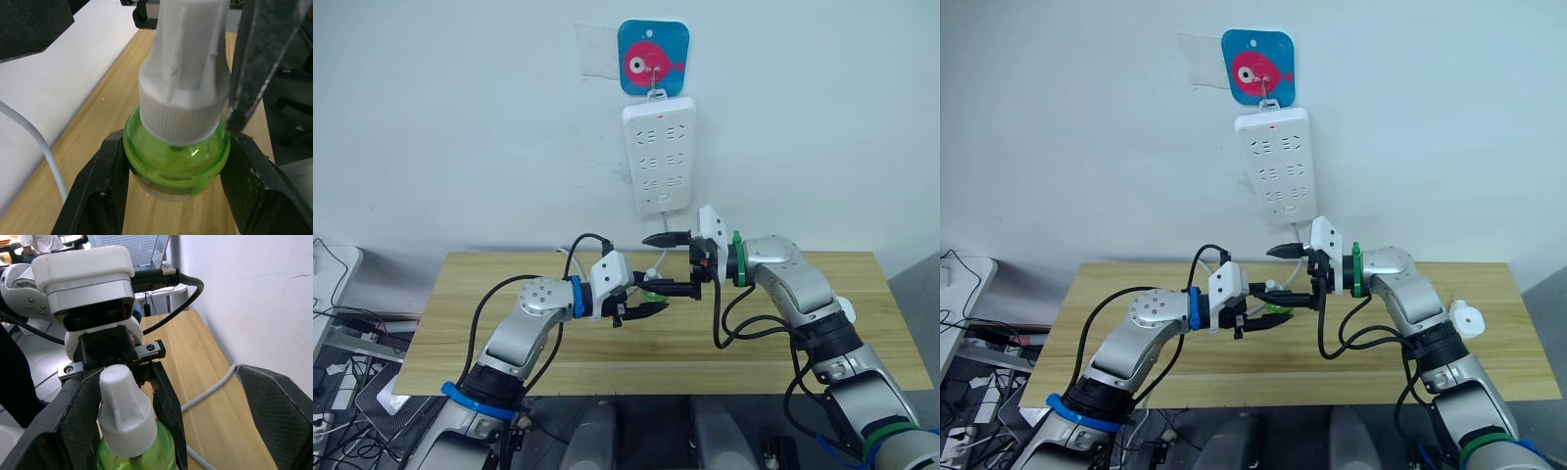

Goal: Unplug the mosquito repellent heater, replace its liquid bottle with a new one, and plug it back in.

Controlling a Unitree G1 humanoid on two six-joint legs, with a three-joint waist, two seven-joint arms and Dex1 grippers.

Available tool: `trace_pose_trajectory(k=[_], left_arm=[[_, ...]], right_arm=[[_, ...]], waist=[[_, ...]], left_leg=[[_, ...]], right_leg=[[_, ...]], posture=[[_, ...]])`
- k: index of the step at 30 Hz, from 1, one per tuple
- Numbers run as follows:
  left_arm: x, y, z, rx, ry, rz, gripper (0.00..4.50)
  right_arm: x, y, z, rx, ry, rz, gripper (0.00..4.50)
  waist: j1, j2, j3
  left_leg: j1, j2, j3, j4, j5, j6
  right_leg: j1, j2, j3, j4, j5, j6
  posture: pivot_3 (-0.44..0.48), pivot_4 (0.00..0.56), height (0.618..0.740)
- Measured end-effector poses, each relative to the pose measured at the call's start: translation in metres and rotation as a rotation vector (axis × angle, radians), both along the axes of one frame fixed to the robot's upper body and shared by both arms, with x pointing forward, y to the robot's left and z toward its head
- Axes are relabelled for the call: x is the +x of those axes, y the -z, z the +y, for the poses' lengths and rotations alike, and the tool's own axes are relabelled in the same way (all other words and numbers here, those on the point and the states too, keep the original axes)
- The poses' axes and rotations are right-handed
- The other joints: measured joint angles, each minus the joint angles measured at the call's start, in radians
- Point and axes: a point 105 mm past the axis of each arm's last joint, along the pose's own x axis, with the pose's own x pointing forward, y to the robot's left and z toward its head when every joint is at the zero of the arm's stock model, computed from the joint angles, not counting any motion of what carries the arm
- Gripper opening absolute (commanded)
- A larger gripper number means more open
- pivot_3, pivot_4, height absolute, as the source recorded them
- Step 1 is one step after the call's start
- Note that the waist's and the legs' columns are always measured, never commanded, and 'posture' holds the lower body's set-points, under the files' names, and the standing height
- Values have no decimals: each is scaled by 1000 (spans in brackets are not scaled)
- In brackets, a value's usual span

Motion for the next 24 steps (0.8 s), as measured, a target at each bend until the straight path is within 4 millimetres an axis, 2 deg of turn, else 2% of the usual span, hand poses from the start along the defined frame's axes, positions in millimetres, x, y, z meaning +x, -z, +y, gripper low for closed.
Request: trace_pose_trajectory(k=[10, 17, 20, 24], left_arm=[[1, -2, -1, -1, 3, -10, 2241], [4, -1, 0, -1, -2, -10, 2241], [5, -1, 1, 1, -5, -8, 2241], [7, 0, 2, 6, -11, -9, 2241]], right_arm=[[-4, 2, 5, 4, -12, 39, 4485], [4, 6, 5, -19, 43, 4, 4485], [5, 6, -1, -33, 48, -24, 4485], [5, 7, -25, -72, 65, -30, 4485]], waist=[[-4, 0, 0], [-4, 0, 0], [-4, 0, 0], [-3, 0, 0]], left_leg=[[0, 0, 0, 0, 0, 0], [0, 0, 0, 0, 0, 0], [0, 0, 0, 0, 0, 0], [0, 0, 0, 0, 0, 0]], right_leg=[[0, 0, 0, 0, 0, 0], [0, 0, 0, 0, 0, 0], [0, 0, 0, 0, 0, 0], [0, 0, 0, 0, 0, 0]], posture=[[-58, 219, 740], [-64, 218, 740], [-67, 218, 740], [-75, 219, 740]])
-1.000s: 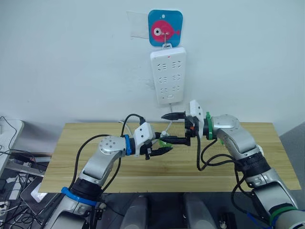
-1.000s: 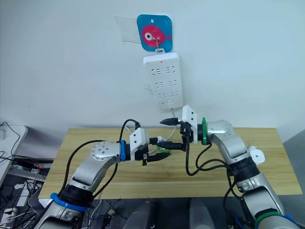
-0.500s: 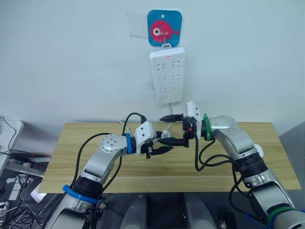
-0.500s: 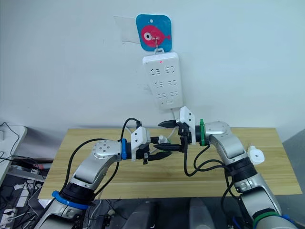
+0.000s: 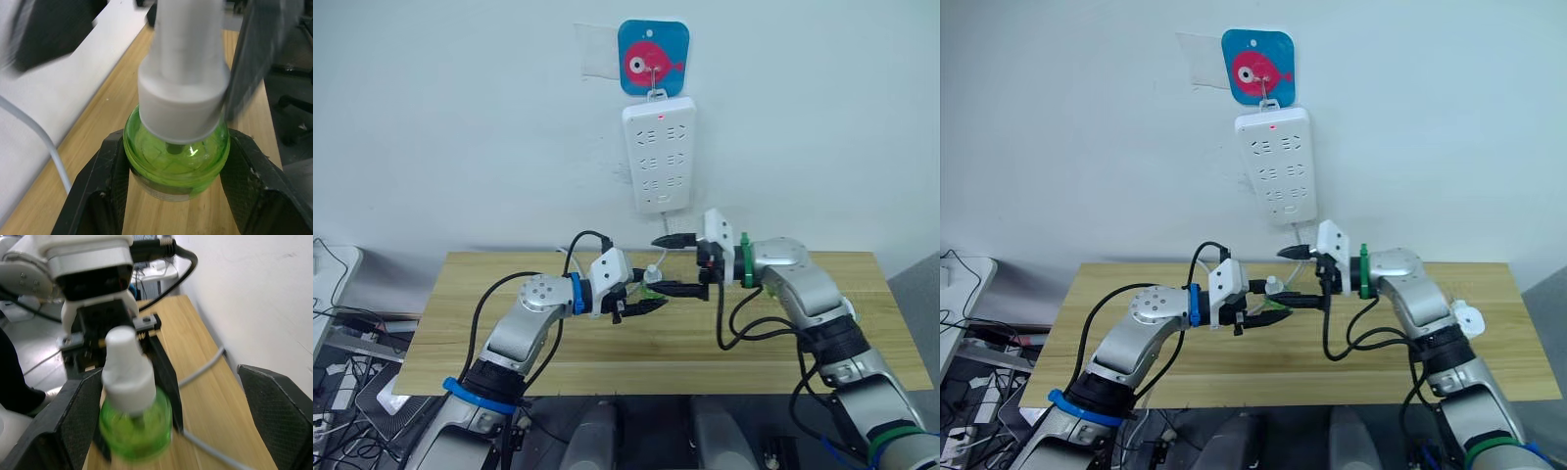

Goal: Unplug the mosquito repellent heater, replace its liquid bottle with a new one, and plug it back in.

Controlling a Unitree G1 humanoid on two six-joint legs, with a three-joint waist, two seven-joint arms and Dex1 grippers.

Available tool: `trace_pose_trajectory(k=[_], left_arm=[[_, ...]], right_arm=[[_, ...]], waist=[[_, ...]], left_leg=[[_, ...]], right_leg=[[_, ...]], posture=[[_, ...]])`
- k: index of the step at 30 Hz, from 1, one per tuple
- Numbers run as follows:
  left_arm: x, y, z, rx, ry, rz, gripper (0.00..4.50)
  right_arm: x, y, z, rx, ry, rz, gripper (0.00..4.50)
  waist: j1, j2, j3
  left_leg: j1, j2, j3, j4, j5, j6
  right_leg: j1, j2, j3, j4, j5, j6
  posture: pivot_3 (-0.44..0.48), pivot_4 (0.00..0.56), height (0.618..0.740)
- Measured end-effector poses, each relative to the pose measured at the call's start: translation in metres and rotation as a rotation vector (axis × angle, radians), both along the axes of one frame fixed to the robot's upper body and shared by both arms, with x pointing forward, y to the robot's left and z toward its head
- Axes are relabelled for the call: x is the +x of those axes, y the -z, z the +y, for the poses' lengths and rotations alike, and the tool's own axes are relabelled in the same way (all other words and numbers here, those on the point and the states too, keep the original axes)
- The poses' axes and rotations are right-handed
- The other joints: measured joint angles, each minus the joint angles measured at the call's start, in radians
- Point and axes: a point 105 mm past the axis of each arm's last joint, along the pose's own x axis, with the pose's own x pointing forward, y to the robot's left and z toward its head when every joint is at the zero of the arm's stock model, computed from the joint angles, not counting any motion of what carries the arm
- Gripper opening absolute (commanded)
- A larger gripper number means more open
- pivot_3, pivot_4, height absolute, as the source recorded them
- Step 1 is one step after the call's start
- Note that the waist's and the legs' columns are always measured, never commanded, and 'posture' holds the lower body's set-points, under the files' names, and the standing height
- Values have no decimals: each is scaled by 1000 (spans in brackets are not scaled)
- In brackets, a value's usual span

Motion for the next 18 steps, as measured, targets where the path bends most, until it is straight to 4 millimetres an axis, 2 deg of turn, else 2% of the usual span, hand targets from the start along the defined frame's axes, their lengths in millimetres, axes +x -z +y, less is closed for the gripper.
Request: trace_pose_trajectory(k=[5, 8, 11, 18], left_arm=[[-1, -1, -1, -2, 11, -4, 2241], [-1, -1, -1, -2, 20, -3, 2241], [-2, 0, -1, -2, 24, -6, 2241], [0, 0, -2, -5, 24, -2, 2241]], right_arm=[[2, -11, -37, -36, 54, -2, 4485], [-3, -15, -48, -40, 41, 13, 4485], [-11, -7, -44, -30, 2, 65, 4485], [-16, 4, -2, 51, -78, 105, 4485]], waist=[[-1, 0, 0], [-3, 0, 0], [-10, 0, 0], [-17, 0, 0]], left_leg=[[0, 0, 0, 0, 0, 0], [0, 1, 0, 0, -1, 2], [0, 1, 0, 0, -1, 2], [0, 1, 0, 0, 0, 0]], right_leg=[[0, 0, 0, 0, 0, 0], [0, 0, 0, 0, 0, 0], [0, 1, 0, 0, 0, 0], [0, 1, 0, 0, 0, 0]], posture=[[-82, 217, 740], [-82, 217, 740], [-85, 216, 740], [-74, 212, 740]])
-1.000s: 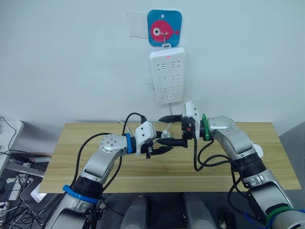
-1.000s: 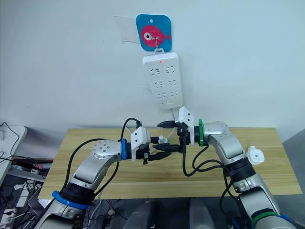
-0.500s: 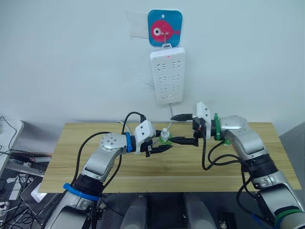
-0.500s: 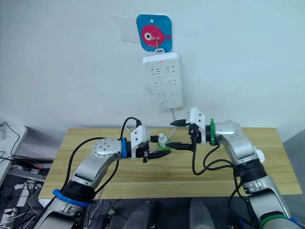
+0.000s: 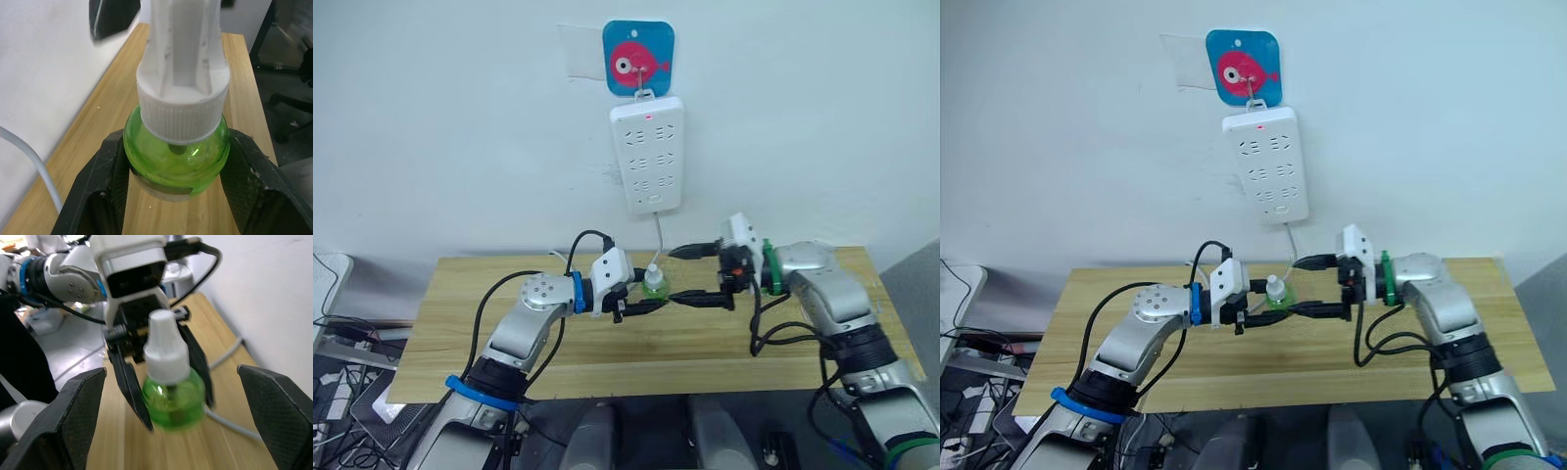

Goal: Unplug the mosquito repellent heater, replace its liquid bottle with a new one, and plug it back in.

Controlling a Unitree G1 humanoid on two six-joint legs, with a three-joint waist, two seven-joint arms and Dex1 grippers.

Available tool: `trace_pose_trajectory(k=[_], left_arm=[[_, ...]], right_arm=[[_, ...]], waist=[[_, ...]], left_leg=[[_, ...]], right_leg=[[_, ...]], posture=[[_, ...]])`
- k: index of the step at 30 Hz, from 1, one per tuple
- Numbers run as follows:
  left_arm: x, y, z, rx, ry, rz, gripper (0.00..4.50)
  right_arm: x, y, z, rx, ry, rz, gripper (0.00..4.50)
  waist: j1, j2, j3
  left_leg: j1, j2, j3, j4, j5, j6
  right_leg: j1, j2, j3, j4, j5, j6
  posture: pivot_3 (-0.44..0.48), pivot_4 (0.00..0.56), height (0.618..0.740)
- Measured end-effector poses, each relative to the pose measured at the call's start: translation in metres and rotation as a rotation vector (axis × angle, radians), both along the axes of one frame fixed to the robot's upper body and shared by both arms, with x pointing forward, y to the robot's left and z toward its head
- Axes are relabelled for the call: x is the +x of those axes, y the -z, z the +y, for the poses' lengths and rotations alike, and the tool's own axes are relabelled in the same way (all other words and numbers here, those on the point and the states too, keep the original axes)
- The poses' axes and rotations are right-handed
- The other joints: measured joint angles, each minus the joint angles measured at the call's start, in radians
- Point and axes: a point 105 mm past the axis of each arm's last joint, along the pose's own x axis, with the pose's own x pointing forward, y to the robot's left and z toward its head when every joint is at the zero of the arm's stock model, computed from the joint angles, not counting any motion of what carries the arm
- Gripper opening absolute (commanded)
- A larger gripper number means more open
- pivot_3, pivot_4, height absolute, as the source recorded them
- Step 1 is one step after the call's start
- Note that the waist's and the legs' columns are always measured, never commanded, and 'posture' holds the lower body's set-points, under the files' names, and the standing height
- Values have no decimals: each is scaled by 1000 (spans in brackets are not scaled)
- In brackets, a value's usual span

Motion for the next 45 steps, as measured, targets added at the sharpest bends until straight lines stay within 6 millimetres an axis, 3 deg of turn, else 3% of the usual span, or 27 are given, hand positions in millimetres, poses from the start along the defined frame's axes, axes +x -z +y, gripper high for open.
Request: trace_pose_trajectory(k=[6, 11, 15, 21, 28, 31, 34, 37, 45], left_arm=[[0, 1, 1, 5, -3, 0, 2241], [2, -1, 3, 5, -13, -5, 2241], [2, -2, 3, 2, -20, -10, 2241], [-3, 1, 4, 11, -5, -4, 2241], [1, -3, 3, 11, -3, -14, 2241], [2, 0, 4, 14, -10, -4, 2241], [2, 0, 4, 13, -8, -5, 2241], [2, 0, 4, 14, -8, -5, 2241], [2, 0, 3, 12, -6, -5, 2241]], right_arm=[[16, 19, 14, 2, 65, -15, 4485], [21, 7, 19, 8, 68, -35, 4485], [20, 0, 5, -1, 79, -4, 4485], [20, -3, -42, -46, 165, 0, 4485], [12, 4, -40, -59, 97, 17, 4485], [10, -1, -29, -11, 72, 51, 4485], [3, -12, -12, 50, 23, 70, 3876], [-1, -18, -5, 70, 8, 68, 2850], [-5, -22, 5, 68, -5, 56, 2850]], waist=[[1, 0, 0], [1, 0, 0], [3, 0, 0], [4, 0, 0], [-5, 0, 0], [-5, 0, 0], [-2, 0, 0], [0, 0, 0], [1, 0, 0]], left_leg=[[0, 0, 0, 0, 1, -2], [0, 0, 0, 0, 1, -2], [0, -1, 0, 0, 1, -2], [0, 0, 0, 0, 0, 0], [0, 0, 2, 0, 0, 0], [0, 0, 2, 0, 0, 0], [0, 0, 1, 0, 0, -1], [0, 0, 1, 0, 0, 0], [0, 0, 1, 0, 0, 0]], right_leg=[[0, 0, 0, 0, 0, 0], [0, 0, 0, 0, 0, 0], [0, -1, 0, 0, 0, 0], [0, -1, 0, 0, 0, 0], [0, 1, 1, 1, 0, 0], [0, 0, 1, 1, 0, 0], [-1, 0, 1, 1, 0, 0], [0, 0, 1, 1, 0, 0], [0, 0, 1, 1, 0, 0]], posture=[[-60, 210, 740], [-54, 206, 740], [-57, 204, 740], [-73, 199, 740], [-85, 203, 740], [-85, 205, 740], [-85, 205, 740], [-82, 208, 740], [-77, 208, 740]])
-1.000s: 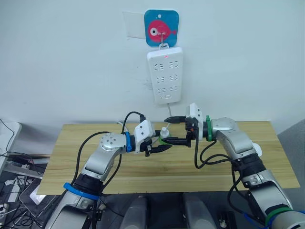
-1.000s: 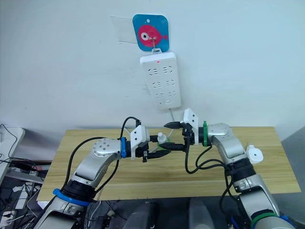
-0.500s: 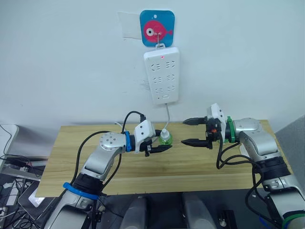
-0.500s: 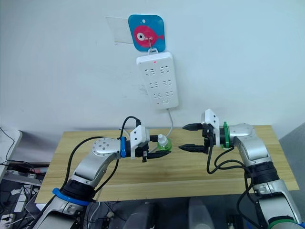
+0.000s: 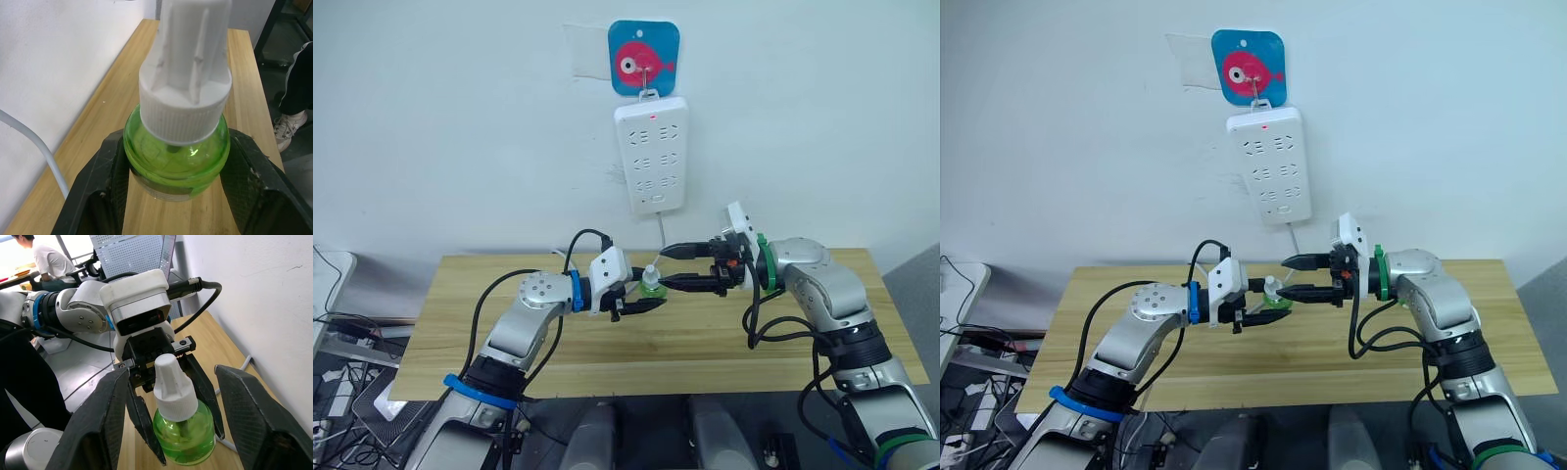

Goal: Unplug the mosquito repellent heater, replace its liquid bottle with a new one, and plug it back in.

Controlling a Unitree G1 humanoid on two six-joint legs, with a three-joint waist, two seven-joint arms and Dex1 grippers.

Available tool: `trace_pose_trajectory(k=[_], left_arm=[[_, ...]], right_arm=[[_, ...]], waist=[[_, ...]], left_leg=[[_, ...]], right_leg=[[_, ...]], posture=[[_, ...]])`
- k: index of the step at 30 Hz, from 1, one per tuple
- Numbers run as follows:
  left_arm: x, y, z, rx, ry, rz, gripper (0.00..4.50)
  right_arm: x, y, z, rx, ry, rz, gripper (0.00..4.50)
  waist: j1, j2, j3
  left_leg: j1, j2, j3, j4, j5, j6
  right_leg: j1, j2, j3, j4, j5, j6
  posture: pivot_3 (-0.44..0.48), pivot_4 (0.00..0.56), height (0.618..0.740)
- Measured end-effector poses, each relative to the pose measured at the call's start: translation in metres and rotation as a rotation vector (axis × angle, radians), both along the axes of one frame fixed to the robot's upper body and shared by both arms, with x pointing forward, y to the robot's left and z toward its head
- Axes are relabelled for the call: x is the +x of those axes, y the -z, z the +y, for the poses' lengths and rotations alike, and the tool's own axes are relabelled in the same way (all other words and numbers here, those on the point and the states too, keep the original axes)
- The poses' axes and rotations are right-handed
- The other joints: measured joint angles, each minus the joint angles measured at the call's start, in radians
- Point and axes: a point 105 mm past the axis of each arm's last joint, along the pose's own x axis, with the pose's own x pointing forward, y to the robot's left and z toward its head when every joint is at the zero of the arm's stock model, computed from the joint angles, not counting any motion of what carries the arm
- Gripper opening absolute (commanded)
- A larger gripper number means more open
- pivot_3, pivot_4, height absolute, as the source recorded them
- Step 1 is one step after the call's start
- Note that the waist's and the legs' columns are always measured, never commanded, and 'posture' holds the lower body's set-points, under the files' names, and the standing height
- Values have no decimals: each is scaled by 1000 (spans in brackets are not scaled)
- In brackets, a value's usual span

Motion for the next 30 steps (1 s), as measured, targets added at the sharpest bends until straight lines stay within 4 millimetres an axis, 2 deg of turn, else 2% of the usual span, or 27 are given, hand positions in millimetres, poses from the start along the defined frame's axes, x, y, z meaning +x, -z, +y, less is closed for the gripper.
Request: trace_pose_trajectory(k=[5, 10, 13, 18, 19, 23, 26, 30], left_arm=[[0, 0, -1, -4, 2, 0, 2241], [0, 0, -2, -4, 0, -1, 2241], [0, 0, -2, -5, -1, -1, 2241], [0, 0, -2, -2, -3, -2, 2241], [0, 0, -2, -4, -2, -1, 2241], [0, -1, -3, -6, 1, -4, 2241], [0, 0, -2, -5, -4, -1, 2241], [-3, 13, 9, 11, -35, 29, 2241]], right_arm=[[0, -8, 14, 12, -26, -27, 2850], [0, 0, 24, -9, -41, -38, 2850], [1, 0, 24, -14, -36, -53, 2209], [4, 0, 19, -42, -27, -81, 435], [4, -2, 19, -47, -30, -85, 242], [4, -3, 18, -41, -30, -61, 245], [1, -18, 17, 34, -22, -36, 245], [3, -66, 5, 181, 89, -65, 245]], waist=[[-1, 0, 0], [0, 0, 0], [0, 0, 0], [0, 0, 0], [0, 0, 0], [0, 0, 0], [1, 0, 0], [0, 0, 0]], left_leg=[[0, 0, 0, 0, 0, -1], [0, 0, 0, 0, 1, -1], [0, 0, 0, 0, 1, -1], [0, 0, 0, 0, 1, -1], [0, 0, 0, 0, 1, -1], [0, 0, 0, 0, 1, -1], [0, 0, 0, 0, 1, -1], [0, 0, -1, 0, 0, 0]], right_leg=[[0, 0, 0, 0, 0, 0], [0, 0, 0, 0, 0, 0], [0, 0, 0, 0, 0, 0], [0, 0, 0, 0, 0, 0], [0, 0, 0, 0, 0, 0], [0, 0, 0, 0, 0, 0], [0, 0, 0, 0, 0, 0], [-1, -1, 0, 0, 0, 0]], posture=[[-71, 208, 740], [-68, 208, 740], [-65, 207, 740], [-65, 209, 740], [-65, 209, 740], [-66, 208, 740], [-64, 213, 740], [-65, 215, 740]])
